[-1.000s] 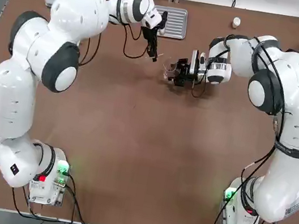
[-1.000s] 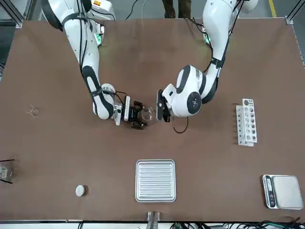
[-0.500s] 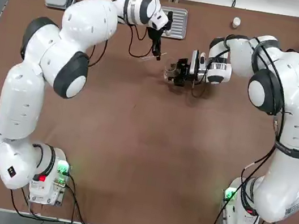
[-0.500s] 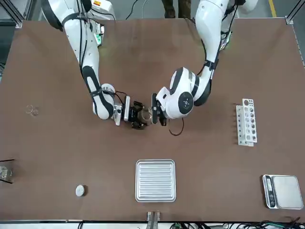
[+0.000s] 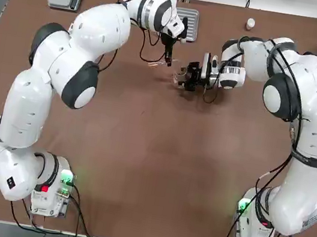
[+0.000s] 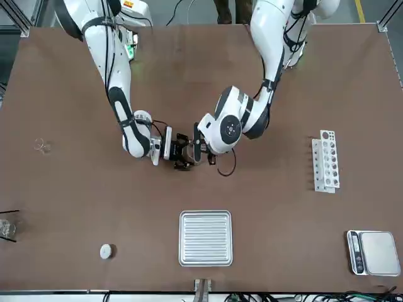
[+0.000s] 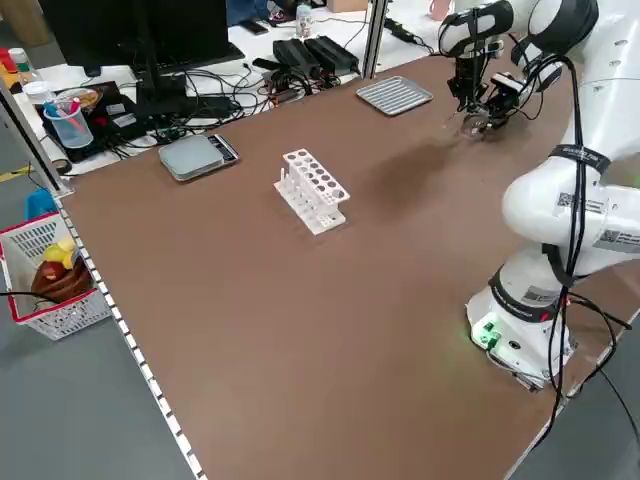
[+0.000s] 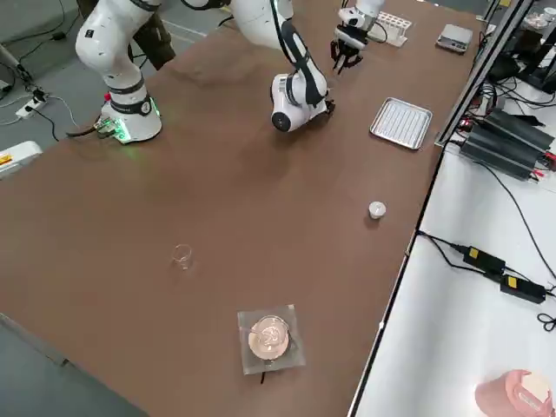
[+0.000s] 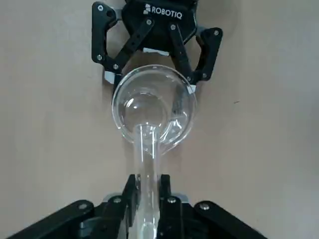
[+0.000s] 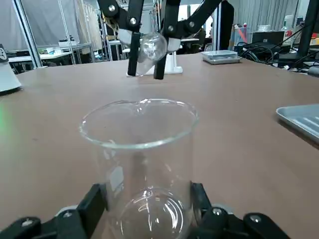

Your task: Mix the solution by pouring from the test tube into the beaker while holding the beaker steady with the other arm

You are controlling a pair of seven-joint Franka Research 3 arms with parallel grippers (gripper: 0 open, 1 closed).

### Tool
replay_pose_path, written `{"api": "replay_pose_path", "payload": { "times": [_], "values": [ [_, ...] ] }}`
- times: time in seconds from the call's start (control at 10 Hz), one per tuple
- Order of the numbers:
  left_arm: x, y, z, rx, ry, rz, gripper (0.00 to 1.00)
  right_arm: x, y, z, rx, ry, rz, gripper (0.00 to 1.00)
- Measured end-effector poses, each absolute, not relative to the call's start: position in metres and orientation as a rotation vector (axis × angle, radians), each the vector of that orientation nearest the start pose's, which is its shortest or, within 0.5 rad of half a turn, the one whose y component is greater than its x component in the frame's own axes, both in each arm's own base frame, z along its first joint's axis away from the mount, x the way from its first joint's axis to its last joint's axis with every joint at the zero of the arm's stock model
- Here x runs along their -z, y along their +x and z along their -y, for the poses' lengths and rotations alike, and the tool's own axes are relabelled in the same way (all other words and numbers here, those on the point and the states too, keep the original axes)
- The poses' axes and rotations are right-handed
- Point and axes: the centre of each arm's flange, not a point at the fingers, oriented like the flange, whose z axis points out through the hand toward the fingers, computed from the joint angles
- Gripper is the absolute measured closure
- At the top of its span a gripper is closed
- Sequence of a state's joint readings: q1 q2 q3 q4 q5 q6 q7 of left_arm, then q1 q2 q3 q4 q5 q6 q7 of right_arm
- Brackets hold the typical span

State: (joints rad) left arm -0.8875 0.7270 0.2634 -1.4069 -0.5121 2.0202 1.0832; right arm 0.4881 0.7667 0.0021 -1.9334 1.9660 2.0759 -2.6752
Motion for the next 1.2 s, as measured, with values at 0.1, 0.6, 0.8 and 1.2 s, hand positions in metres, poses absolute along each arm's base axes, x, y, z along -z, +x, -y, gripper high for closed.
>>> {"api": "replay_pose_path", "payload": {
  "times": [0.1, 0.6, 0.8, 1.2],
  "values": [
    [-0.278, 0.544, 0.474, -0.032, -2.473, -2.354, 0.78, -0.083, 0.498, -0.319, 1.074, -1.510, 1.343, 0.23],
    [-0.282, 0.541, 0.487, -0.056, -2.368, -2.298, 0.78, -0.083, 0.499, -0.319, 1.075, -1.510, 1.343, 0.23],
    [-0.284, 0.540, 0.493, -0.048, -2.336, -2.301, 0.78, -0.083, 0.499, -0.319, 1.075, -1.510, 1.343, 0.23],
    [-0.282, 0.528, 0.508, -0.070, -2.215, -2.305, 0.78, -0.083, 0.499, -0.319, 1.075, -1.510, 1.343, 0.23]
  ]
}}
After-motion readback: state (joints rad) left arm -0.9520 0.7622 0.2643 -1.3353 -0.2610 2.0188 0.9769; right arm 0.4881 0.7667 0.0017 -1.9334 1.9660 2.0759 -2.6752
